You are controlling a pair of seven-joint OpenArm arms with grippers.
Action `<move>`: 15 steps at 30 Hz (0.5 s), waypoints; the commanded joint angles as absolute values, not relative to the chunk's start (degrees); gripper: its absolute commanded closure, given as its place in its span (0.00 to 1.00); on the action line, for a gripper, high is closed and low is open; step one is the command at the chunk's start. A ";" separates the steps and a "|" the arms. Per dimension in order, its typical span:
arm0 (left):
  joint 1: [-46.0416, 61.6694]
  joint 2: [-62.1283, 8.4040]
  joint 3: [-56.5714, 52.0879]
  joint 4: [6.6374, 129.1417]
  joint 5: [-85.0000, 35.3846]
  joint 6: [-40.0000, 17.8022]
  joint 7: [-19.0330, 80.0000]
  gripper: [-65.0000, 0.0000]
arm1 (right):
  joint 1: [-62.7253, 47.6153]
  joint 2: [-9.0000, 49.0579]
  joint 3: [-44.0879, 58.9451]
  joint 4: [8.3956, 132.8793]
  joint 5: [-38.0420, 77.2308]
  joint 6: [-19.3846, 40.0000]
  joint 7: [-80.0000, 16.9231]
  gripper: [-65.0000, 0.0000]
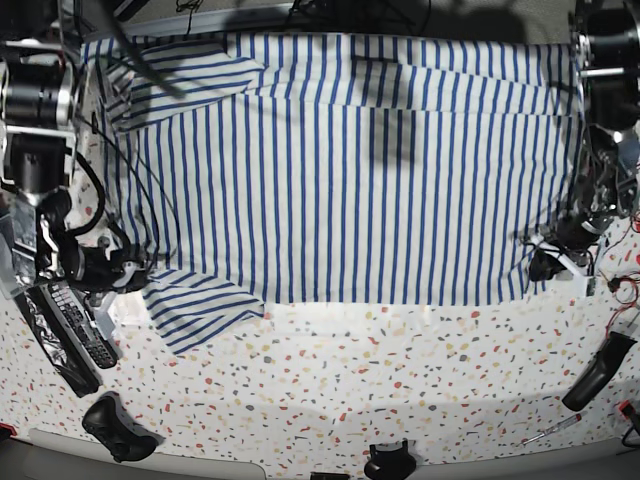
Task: Layout the t-shirt on the table in an organized manner, then fold the t-shirt properly
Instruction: 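Lift the hem and fold it toward the collar with both grippers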
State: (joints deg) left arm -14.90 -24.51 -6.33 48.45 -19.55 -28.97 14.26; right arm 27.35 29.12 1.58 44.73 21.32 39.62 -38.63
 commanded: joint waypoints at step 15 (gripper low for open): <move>2.68 -25.26 -19.57 80.07 -25.19 -27.07 22.35 1.00 | 2.22 33.93 20.29 78.76 40.32 40.00 -43.57 1.00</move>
State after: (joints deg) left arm 3.68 -24.27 -19.20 78.96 -24.21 -27.03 24.12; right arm 1.23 32.51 19.99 78.00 39.29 39.70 -44.51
